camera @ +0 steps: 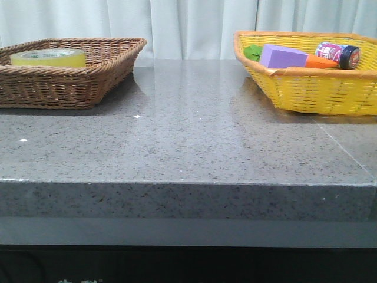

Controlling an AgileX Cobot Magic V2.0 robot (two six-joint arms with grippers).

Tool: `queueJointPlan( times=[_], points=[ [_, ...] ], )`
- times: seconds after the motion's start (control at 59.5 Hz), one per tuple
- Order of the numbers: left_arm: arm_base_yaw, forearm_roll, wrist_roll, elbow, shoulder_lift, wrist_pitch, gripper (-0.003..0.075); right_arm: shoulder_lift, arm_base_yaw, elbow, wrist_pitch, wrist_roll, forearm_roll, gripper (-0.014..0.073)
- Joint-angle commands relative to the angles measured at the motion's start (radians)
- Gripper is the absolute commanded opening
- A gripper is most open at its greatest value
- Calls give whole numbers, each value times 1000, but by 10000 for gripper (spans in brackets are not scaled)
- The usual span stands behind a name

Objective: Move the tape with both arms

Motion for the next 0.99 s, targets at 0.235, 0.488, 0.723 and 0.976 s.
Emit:
queueJointPlan(
  times=[0.235,0.488,0.723,0.976],
  points=[
    [-1,-10,-9,39,-19,-88,-20,-366,-214,291,-348,-13,-9,-68],
    [-1,-10,-9,39,-19,-88,-20,-638,-256,593,-553,-13,-2,-68],
    [-1,-10,-9,39,-19,-88,-20,-762,-266,780,-618,-13,-2,-68],
    [-1,-10,-9,39,-19,-88,-20,-838,-278,891,-646,-13,3,-68]
  ],
)
